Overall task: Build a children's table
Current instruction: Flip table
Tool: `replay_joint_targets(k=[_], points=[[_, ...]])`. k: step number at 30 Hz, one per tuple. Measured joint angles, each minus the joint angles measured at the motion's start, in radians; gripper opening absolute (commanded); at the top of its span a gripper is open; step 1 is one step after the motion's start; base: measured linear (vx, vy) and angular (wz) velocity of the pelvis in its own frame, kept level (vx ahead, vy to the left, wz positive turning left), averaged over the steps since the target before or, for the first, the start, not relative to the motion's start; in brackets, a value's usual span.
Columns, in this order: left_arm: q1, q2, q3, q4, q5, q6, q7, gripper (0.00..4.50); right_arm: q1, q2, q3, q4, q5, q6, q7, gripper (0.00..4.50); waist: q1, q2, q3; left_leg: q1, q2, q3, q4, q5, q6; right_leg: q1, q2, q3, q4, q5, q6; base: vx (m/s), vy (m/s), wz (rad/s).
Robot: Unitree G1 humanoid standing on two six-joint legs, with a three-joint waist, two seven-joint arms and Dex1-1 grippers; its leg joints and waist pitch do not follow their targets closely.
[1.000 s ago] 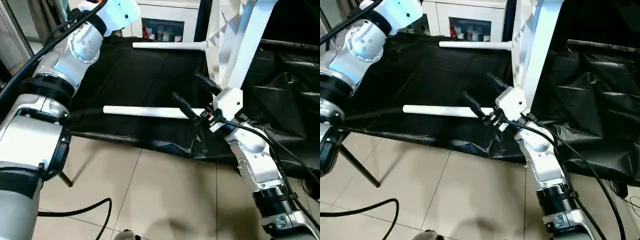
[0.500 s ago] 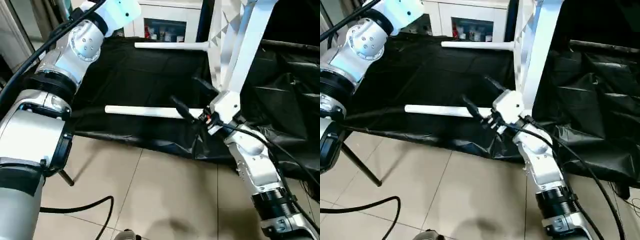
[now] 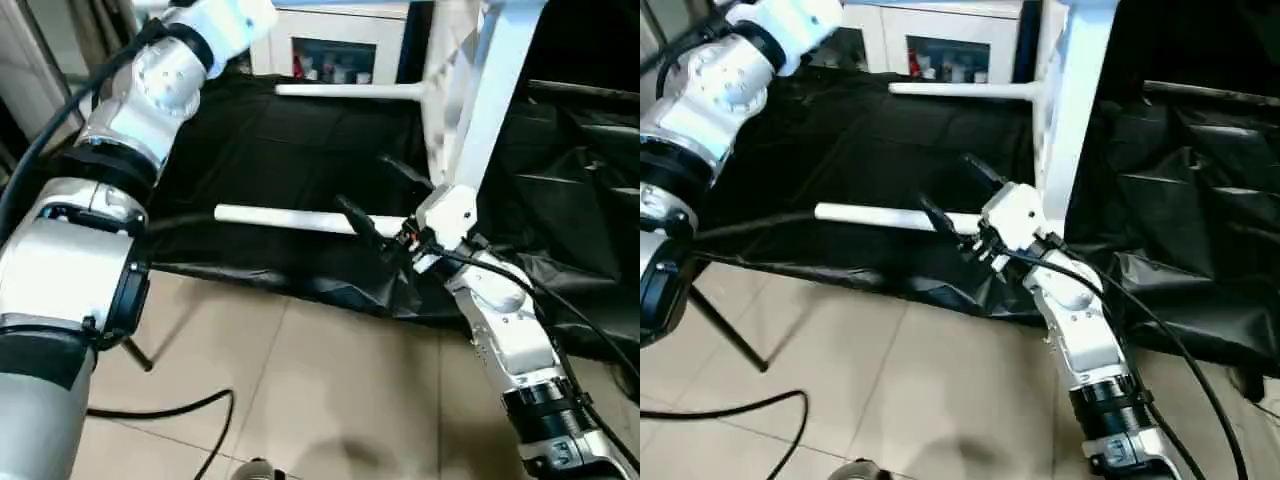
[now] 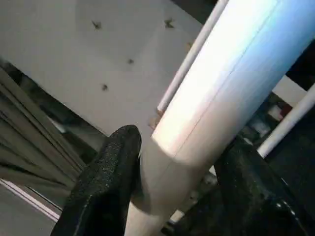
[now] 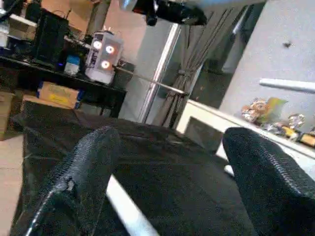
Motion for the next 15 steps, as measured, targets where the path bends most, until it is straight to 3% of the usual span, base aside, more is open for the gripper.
replay_joint_targets(k=[8,15], points=[[-0.015,-0.03,0.06,-0.003,-0.064,0.076,-0.039,2.2,0.026,-0.029,0.003,0.0,-0.001,0.031,0.012,3.74,0.023,0.011,-0.004,0.0,-0.001,0.0,0.0,0.0,0.0,0.0,-0.001,0.0,0.0,0.0,0.0,0.0,0.0,0.0],[-0.011,-0.024,0.024,-0.015,-0.043,0.049,-0.036,2.2,0.025,-0.042,-0.009,0.0,-0.008,0.062,0.013,3.74,0.025,0.011,-0.004,0.0,-0.001,0.0,0.0,0.0,0.0,0.0,-0.001,0.0,0.0,0.0,0.001,0.0,0.0,0.0]])
